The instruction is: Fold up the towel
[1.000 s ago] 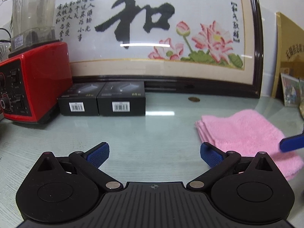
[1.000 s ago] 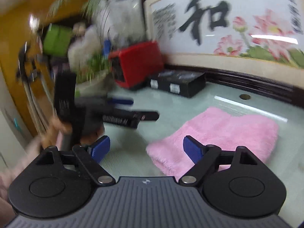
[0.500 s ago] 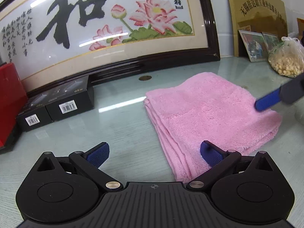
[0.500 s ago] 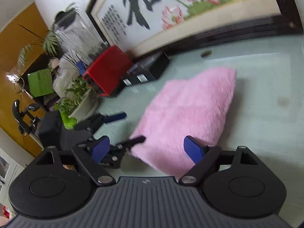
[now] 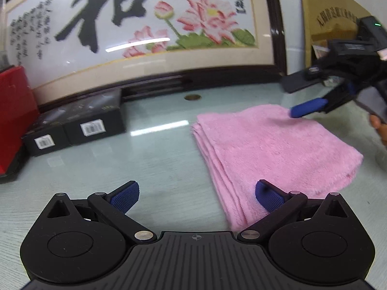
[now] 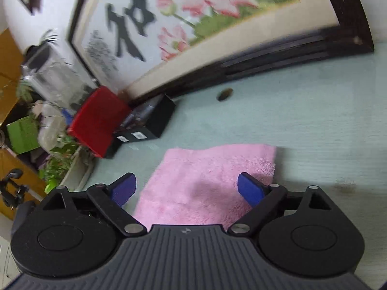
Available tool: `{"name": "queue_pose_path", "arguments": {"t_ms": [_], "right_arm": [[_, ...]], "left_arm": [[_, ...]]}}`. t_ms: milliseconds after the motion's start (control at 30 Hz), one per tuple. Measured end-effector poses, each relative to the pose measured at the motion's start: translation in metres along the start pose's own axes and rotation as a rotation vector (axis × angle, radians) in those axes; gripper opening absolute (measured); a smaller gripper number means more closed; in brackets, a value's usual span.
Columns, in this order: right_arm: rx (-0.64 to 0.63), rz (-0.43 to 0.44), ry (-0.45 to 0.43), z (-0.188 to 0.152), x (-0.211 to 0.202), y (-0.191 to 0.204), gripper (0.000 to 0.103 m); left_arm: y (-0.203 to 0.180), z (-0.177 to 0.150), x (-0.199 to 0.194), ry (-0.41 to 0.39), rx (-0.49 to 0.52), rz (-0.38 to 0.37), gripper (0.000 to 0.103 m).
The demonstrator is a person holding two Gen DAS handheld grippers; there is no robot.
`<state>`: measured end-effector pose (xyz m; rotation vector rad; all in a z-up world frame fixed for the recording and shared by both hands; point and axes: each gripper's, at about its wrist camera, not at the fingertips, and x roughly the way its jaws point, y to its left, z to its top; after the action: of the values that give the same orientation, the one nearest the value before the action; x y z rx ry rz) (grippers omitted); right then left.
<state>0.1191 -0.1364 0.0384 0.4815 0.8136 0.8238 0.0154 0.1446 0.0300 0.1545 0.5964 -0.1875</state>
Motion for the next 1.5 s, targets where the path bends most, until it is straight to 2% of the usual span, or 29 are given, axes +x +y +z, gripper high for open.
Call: {"name": "queue_pose_path", "arguments": {"t_ms": [100, 133, 233, 400, 533, 633, 733, 767, 833, 867, 1000, 1100, 1133, 1267, 1500], "right_arm": [[-0.007, 0.105, 0.033, -0.013, -0.005, 0.008, 0.098], [-0.009, 0.114, 0.063, -0.019, -0.002, 0.009, 0.100], [-0.036, 0.043, 0.140, -0.036, 0.009, 0.011, 0.099], [-0.064, 0.033, 0.066, -0.039, -0.013, 0.025, 0.101], [-0.151, -0.181, 0.022, -0.049, -0.021, 0.036, 0.101], [-0.170, -0.304, 0.054, -0.051, -0.009, 0.033, 0.100], [-0.161, -0.322, 0.078, -0.053, 0.001, 0.025, 0.097], [-0.163, -0.318, 0.076, -0.054, 0.001, 0.025, 0.093], [-0.171, -0.311, 0.068, -0.055, 0.000, 0.025, 0.073], [-0.174, -0.307, 0.063, -0.056, 0.000, 0.025, 0.048], [-0.190, -0.294, 0.046, -0.059, -0.002, 0.026, 0.039], [-0.192, -0.288, 0.031, -0.059, -0.004, 0.025, 0.026], [-0.196, -0.293, 0.029, -0.058, -0.004, 0.025, 0.026], [-0.270, -0.393, 0.012, -0.059, 0.005, 0.031, 0.023], [-0.314, -0.539, -0.023, -0.045, -0.003, 0.019, 0.022]], "left_arm": [[0.002, 0.001, 0.000, -0.018, -0.010, 0.035, 0.103], [0.002, 0.001, 0.002, -0.005, -0.009, 0.032, 0.103], [0.002, 0.001, 0.009, 0.037, 0.001, 0.027, 0.103], [0.007, 0.000, 0.010, 0.052, -0.026, 0.012, 0.103], [0.008, -0.001, 0.010, 0.059, -0.036, 0.011, 0.103], [0.009, 0.000, 0.010, 0.062, -0.051, 0.015, 0.103], [0.010, -0.001, 0.009, 0.064, -0.069, 0.023, 0.103], [0.010, -0.001, 0.009, 0.064, -0.067, 0.025, 0.103], [0.008, -0.002, 0.008, 0.062, -0.056, 0.030, 0.103], [0.007, -0.002, 0.008, 0.060, -0.048, 0.034, 0.103], [0.004, -0.003, 0.007, 0.053, -0.026, 0.045, 0.103], [0.004, -0.003, 0.009, 0.059, -0.031, 0.041, 0.103], [0.003, -0.002, 0.010, 0.063, -0.042, 0.039, 0.103], [-0.005, 0.003, 0.020, 0.082, -0.086, 0.042, 0.103], [-0.048, 0.027, 0.043, 0.101, 0.058, 0.116, 0.103]]}}
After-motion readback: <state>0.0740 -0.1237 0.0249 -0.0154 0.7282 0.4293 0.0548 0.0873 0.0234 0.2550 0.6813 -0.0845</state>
